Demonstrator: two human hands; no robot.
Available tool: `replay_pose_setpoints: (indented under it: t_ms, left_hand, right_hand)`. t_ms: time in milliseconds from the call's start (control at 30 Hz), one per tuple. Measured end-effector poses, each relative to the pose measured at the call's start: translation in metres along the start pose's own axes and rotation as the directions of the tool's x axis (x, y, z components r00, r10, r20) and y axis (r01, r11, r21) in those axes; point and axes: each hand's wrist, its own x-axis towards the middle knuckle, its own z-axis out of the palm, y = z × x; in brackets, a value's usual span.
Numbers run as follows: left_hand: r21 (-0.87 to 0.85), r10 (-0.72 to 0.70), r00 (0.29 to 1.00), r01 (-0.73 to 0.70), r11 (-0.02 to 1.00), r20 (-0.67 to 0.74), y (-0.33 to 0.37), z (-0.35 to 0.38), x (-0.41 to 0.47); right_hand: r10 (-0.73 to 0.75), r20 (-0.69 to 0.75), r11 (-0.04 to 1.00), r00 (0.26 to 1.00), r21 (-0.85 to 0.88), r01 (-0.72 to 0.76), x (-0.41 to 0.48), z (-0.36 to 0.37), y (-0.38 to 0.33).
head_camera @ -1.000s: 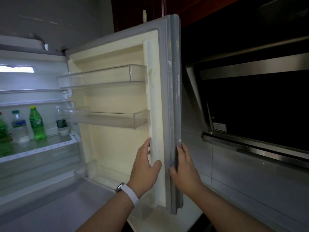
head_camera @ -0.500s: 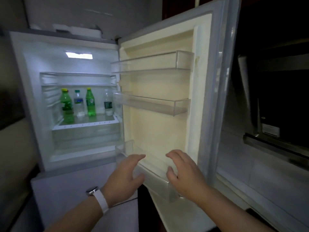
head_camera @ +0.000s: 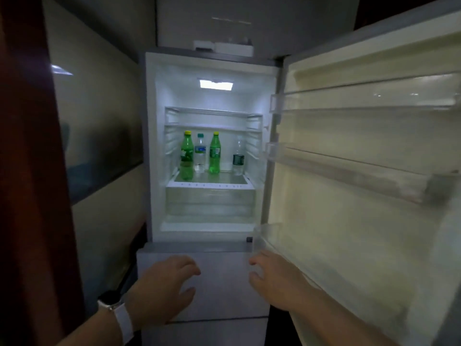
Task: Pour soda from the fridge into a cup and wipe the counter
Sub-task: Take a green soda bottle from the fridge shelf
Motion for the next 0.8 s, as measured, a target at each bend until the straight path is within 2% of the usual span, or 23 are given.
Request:
replay_pose_setpoints:
  t_ms: [167, 300, 567, 800]
  left_hand:
    - [-0.019, -0.101, 0.995, 0.100, 0.995, -0.012, -0.055, -0.001, 0.002]
    - [0.048, -0.097, 0.993, 0.094, 0.994, 0.072, -0.085, -0.003, 0.020]
    - [0.004, -0.081, 0.994, 0.081, 0.997, 0.066, -0.123, -0.013, 0.072]
    - [0.049, -0.104, 0.988, 0.099, 0.994, 0.115, -0.152, -0.004, 0.142]
  right_hand:
    - [0.000, 0.036, 1.000, 0.999, -0.001, 0.000, 0.054, 0.019, -0.016]
    - [-0.011, 0.010, 1.000, 1.000, 0.010, 0.011, 0.089, 0.028, -0.023]
    - [-0.006, 0.001, 1.000, 1.000, -0.001, 0.006, 0.143, 0.017, -0.028]
    - [0.025, 0.020, 1.000, 0.999, -0.008, -0.025, 0.211, 0.005, -0.018]
